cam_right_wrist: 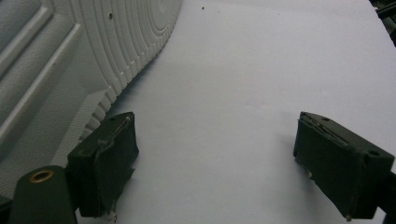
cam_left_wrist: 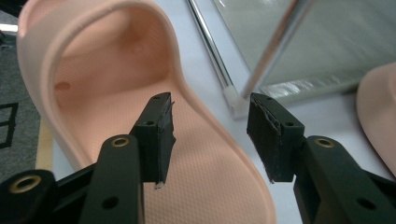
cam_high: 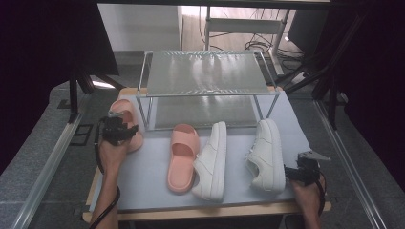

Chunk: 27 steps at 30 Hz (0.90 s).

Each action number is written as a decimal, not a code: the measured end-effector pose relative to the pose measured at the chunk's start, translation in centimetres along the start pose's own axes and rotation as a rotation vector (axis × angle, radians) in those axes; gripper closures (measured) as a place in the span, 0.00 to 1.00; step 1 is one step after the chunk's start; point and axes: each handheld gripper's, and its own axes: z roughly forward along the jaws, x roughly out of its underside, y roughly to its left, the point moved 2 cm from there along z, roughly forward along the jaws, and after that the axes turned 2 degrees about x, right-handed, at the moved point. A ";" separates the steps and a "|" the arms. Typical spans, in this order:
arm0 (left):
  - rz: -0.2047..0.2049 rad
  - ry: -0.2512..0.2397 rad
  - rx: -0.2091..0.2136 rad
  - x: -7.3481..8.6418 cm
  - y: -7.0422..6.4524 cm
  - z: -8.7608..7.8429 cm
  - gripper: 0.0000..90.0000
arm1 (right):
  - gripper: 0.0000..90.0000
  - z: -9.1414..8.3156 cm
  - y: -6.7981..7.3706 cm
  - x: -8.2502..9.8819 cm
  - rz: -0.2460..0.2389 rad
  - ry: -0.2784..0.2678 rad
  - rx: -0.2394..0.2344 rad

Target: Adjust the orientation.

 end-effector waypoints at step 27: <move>-0.011 0.014 -0.118 -3.3 1.2 4.0 0.73 | 0.15 0.0 0.0 0.0 0.000 0.000 0.000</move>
